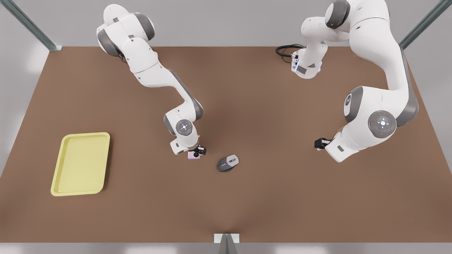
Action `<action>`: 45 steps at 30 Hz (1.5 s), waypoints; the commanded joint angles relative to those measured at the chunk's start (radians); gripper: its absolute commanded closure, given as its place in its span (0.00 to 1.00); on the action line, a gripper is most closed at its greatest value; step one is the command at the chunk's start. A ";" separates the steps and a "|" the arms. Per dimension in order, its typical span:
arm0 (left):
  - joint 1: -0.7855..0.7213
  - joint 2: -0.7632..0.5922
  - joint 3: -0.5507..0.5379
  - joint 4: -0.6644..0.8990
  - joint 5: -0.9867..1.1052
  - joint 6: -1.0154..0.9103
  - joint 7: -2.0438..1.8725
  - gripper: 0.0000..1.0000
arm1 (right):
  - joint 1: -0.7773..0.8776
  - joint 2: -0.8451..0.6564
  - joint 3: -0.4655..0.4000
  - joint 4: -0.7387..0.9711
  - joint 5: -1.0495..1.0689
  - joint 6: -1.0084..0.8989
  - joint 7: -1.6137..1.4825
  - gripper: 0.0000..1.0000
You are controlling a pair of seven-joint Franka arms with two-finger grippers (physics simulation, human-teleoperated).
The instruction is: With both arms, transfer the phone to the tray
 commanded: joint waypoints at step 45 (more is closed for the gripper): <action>0.000 0.002 0.000 0.000 0.002 0.001 0.018 0.00 | -0.005 0.025 0.011 0.008 -0.003 0.011 -0.234 0.20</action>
